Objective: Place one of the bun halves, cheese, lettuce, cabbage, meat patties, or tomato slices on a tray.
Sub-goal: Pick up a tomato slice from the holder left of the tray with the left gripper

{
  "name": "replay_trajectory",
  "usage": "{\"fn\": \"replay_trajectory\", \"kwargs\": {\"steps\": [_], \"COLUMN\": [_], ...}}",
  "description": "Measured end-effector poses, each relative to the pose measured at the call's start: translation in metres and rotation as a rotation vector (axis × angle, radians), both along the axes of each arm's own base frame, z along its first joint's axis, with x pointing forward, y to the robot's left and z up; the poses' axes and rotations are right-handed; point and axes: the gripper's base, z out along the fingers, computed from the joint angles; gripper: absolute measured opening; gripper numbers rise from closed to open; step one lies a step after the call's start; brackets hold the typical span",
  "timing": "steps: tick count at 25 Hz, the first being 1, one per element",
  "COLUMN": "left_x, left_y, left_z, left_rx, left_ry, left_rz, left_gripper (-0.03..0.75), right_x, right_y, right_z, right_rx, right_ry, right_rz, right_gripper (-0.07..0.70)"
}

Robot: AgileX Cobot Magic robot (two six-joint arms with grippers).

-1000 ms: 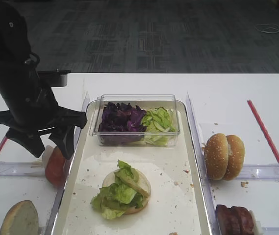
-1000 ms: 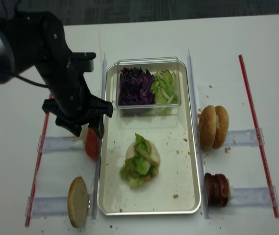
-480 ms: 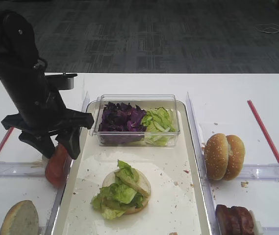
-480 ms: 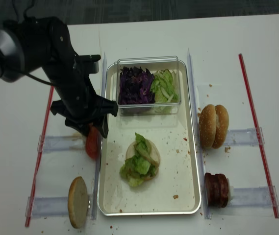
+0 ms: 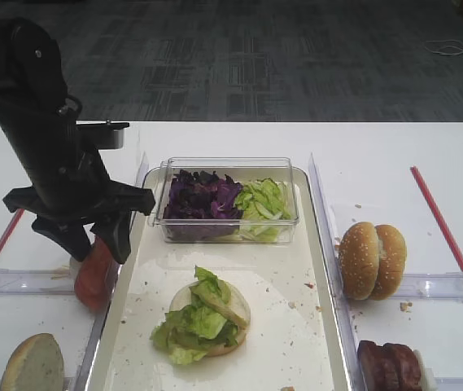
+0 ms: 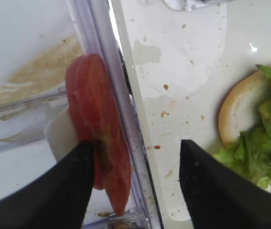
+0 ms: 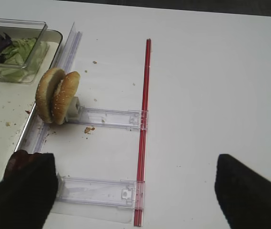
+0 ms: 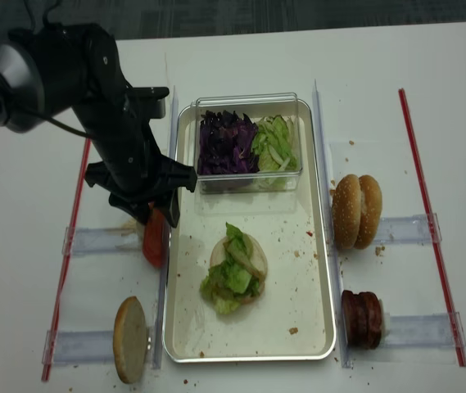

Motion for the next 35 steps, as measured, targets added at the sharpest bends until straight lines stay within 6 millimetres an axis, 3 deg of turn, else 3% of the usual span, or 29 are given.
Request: {"fn": "replay_trajectory", "kwargs": {"steps": [14, 35], "left_x": [0.003, 0.006], "left_y": [0.000, -0.001], "left_z": [-0.009, -0.013], "left_rx": [0.011, 0.013], "left_ry": [0.012, -0.002], "left_rz": [-0.002, 0.000], "left_gripper": [0.398, 0.255], "right_x": [0.000, 0.000], "right_y": [0.000, 0.000], "right_z": [0.000, 0.000], "right_rx": [0.003, 0.003], "right_ry": [0.000, 0.000], "right_rz": [-0.002, -0.002], "right_gripper": [0.693, 0.693]}}
